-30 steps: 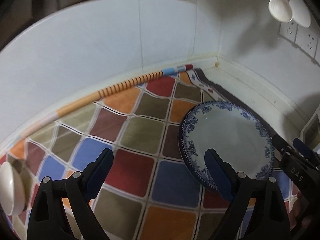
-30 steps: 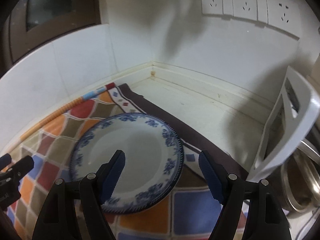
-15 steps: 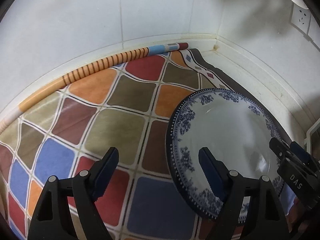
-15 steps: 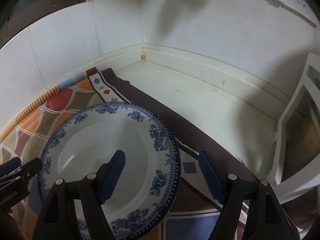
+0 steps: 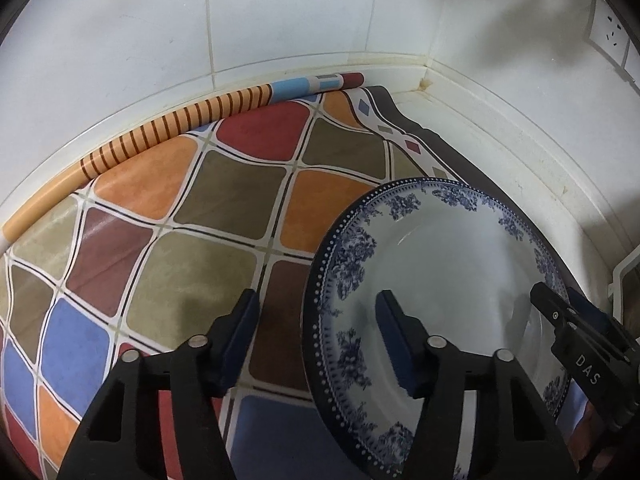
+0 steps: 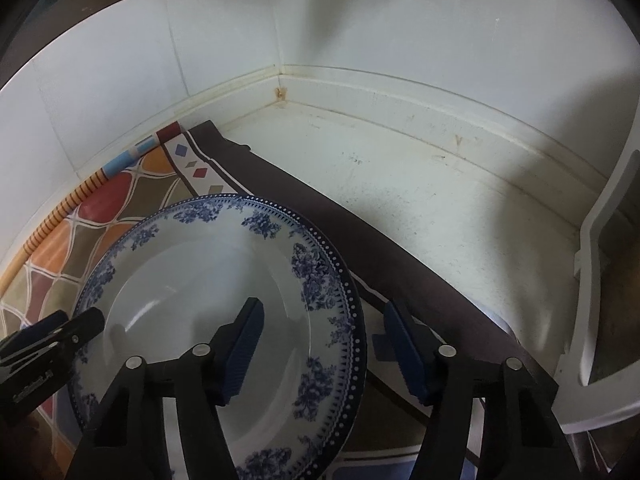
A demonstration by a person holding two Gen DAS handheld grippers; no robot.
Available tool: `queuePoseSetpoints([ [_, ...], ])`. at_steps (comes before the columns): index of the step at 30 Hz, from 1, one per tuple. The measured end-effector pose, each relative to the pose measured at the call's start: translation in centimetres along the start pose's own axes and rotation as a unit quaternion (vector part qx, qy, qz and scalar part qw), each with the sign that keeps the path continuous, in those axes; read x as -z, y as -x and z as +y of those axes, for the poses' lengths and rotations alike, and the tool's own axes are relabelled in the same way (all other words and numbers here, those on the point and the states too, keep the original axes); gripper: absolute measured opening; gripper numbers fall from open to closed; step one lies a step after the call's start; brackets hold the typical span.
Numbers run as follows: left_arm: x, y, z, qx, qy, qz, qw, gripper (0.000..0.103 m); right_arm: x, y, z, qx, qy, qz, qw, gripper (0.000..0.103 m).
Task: Organize plates and bowls
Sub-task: 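Close both tools on the rim of the small blue-and-white plate, then lift the small plate with both tools and carry it toward the plate stack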
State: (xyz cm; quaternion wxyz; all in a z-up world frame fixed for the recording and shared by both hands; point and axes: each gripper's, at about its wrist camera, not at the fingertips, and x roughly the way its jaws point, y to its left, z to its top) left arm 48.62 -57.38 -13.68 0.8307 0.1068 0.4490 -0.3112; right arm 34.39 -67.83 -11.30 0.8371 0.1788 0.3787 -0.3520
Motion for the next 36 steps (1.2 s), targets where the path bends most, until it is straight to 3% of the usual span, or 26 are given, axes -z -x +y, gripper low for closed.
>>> queuePoseSetpoints([
  [4,-0.2,-0.2,-0.1,0.005,-0.005,0.001,1.0,0.046,-0.2,-0.2,0.1,0.005,0.007,0.002,1.0,0.048],
  [8,-0.4,-0.3,-0.5,0.017,-0.016,0.008,0.9997,0.034,-0.3,-0.2,0.3,0.002,0.018,0.002,1.0,0.043],
  [19,0.0,0.8,-0.3,0.006,-0.02,-0.001,0.9998,0.034,-0.2,0.4,0.5,0.0,0.028,0.006,1.0,0.037],
  [36,2.9,7.3,1.5,-0.003,-0.012,-0.024,0.9996,0.034,1.1,5.3,2.2,-0.005,0.058,-0.012,0.998,0.037],
])
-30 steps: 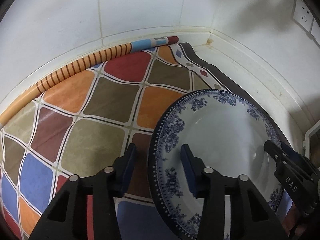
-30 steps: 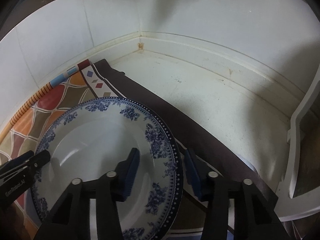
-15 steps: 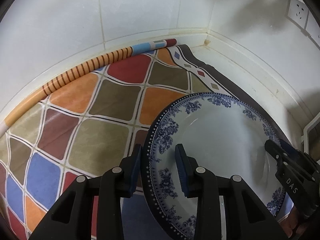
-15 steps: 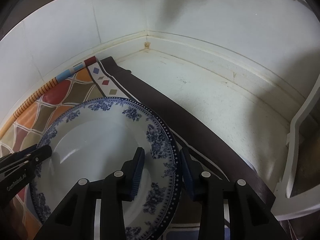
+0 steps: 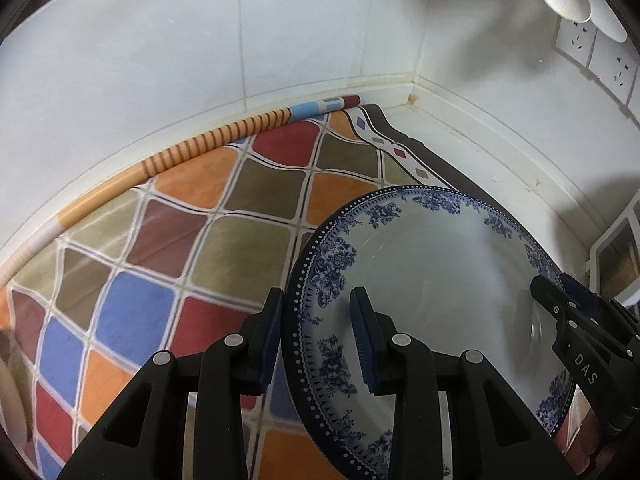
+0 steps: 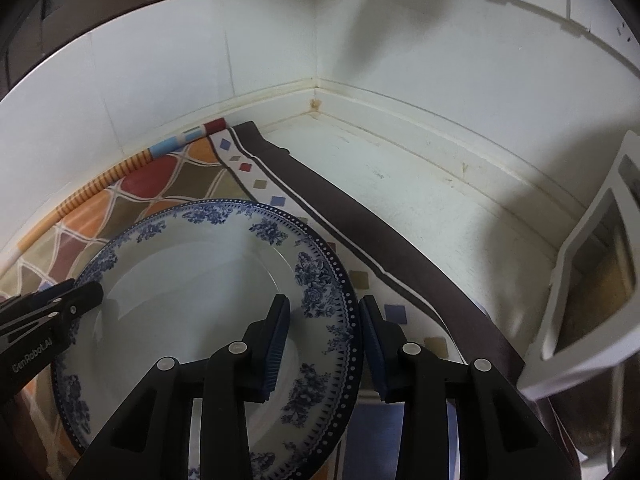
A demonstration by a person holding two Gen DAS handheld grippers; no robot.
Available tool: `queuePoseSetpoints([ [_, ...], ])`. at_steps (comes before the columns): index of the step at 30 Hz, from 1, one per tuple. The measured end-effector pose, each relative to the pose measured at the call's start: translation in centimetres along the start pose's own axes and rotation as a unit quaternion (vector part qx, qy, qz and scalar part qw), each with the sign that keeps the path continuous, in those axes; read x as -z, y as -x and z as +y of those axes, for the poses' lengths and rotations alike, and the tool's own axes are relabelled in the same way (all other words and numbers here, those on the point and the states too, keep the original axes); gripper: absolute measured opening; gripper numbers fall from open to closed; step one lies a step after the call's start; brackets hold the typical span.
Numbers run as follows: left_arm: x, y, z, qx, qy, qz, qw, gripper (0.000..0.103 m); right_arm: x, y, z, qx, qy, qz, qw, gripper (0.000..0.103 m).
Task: Organize plates and bowls
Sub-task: 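Lift the small plate with both tools and carry it toward the plate stack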
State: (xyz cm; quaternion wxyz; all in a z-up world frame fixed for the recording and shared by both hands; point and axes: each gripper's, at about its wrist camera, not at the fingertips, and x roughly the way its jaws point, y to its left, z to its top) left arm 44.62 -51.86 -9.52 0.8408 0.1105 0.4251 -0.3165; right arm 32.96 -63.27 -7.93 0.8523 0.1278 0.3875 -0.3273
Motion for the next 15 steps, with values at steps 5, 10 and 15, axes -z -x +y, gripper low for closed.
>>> queuePoseSetpoints([
  [5,1.1,2.4,0.9,-0.008,0.013,-0.006,0.9999,0.034,0.5,2.4,0.9,-0.006,0.008,-0.008,1.0,0.037],
  [10,2.8,5.0,2.3,-0.017,0.034,-0.005,0.9992,0.034,1.0,4.6,2.3,-0.017,0.027,-0.015,0.999,0.037],
  [15,4.9,8.0,3.9,-0.035,0.049,-0.012,0.9981,0.034,2.1,6.9,3.8,-0.028,0.047,-0.025,0.998,0.037],
])
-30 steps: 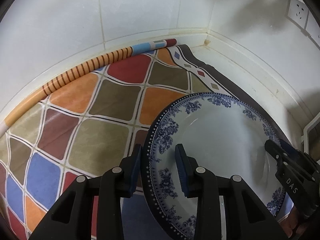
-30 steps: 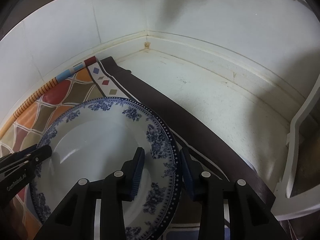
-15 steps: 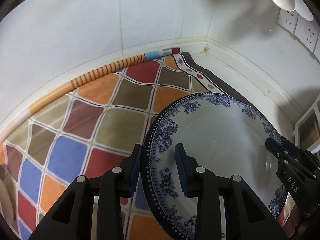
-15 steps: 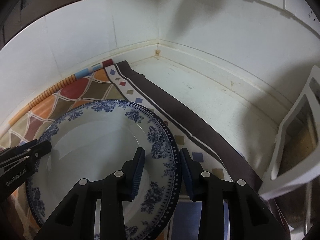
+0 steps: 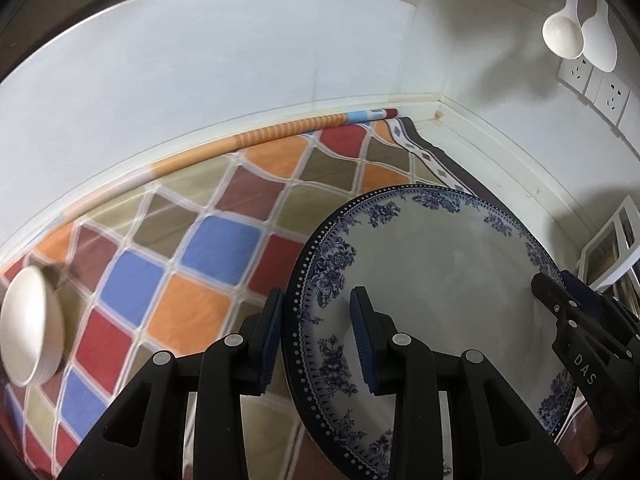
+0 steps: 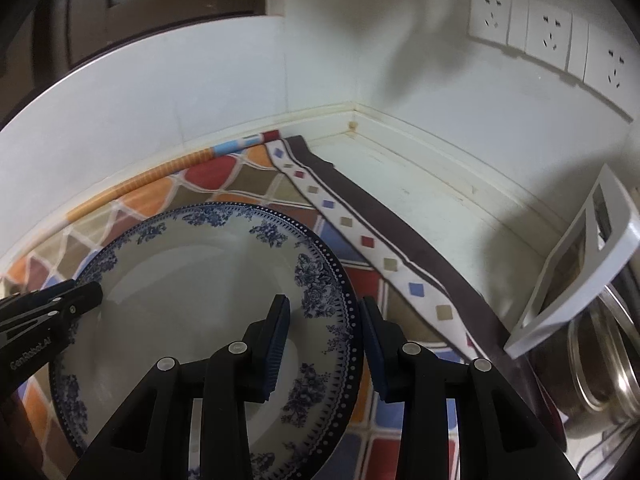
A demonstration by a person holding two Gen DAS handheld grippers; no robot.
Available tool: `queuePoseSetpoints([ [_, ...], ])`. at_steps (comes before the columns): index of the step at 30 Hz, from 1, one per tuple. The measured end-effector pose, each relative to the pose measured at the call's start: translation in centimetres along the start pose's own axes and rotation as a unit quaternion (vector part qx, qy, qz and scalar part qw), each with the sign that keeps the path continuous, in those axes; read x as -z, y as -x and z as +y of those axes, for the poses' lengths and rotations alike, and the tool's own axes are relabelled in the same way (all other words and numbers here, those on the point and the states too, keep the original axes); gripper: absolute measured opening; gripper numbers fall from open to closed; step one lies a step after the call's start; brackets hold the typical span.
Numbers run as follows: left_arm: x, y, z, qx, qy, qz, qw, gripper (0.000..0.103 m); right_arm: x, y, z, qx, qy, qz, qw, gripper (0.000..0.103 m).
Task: Organize plates and bowls
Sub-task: 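Lift the small plate with both tools and carry it toward the plate stack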
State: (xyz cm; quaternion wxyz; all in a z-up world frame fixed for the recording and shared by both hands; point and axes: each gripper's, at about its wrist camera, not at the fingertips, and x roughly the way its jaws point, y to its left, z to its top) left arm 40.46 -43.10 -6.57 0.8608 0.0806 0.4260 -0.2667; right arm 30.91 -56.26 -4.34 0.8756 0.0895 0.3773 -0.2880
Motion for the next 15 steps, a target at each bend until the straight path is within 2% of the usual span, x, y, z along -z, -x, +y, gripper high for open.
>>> queuePoseSetpoints([
  [15,4.8,7.5,7.6,-0.037,0.051,-0.02,0.9978,0.034,3.7,6.3,5.0,-0.053,0.053,-0.008,0.997,0.037],
])
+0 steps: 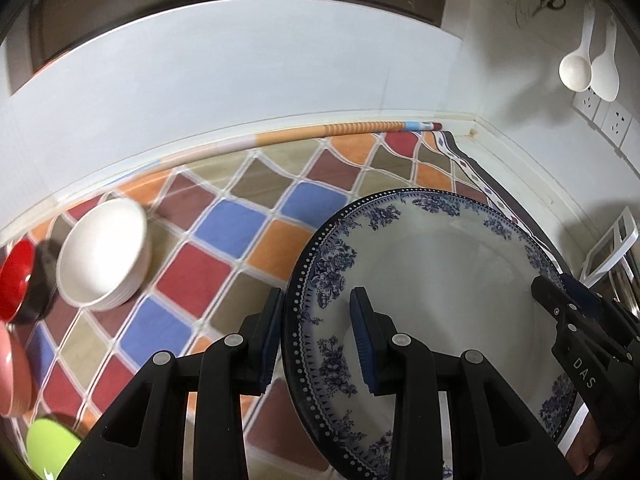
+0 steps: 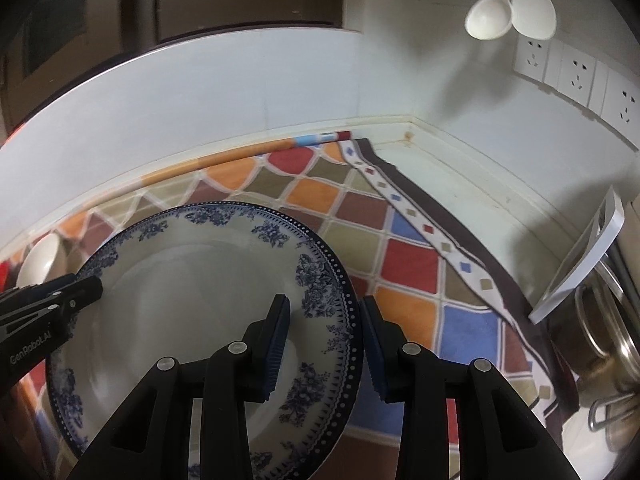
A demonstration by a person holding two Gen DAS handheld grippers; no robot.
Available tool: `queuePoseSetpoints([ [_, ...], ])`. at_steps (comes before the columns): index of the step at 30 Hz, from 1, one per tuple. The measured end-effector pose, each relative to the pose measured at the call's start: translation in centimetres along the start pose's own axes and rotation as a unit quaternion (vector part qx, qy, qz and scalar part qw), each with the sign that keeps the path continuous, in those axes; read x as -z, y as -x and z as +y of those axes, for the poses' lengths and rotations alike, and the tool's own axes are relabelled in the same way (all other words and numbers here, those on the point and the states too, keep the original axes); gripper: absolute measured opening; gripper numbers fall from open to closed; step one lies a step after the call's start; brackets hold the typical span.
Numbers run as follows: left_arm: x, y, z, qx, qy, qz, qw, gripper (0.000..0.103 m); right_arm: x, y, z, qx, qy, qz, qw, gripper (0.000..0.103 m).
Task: Organize plates and bowls
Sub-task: 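Lift the small plate with both tools and carry it toward the plate stack, then lower the small plate onto the lime-green plate and open both tools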
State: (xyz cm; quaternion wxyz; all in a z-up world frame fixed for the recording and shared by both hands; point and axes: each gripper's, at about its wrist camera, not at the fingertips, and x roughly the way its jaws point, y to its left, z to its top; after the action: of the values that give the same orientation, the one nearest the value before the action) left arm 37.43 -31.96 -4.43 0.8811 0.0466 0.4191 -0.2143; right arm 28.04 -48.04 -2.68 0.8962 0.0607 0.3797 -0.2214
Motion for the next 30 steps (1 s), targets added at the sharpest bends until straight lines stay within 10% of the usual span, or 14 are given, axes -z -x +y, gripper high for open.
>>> queuePoseSetpoints([
  [30,8.4,12.6,14.9,-0.048,0.064,-0.036,0.9961,0.033,5.4,10.4,14.6,-0.057,0.061,-0.036,0.996,0.037],
])
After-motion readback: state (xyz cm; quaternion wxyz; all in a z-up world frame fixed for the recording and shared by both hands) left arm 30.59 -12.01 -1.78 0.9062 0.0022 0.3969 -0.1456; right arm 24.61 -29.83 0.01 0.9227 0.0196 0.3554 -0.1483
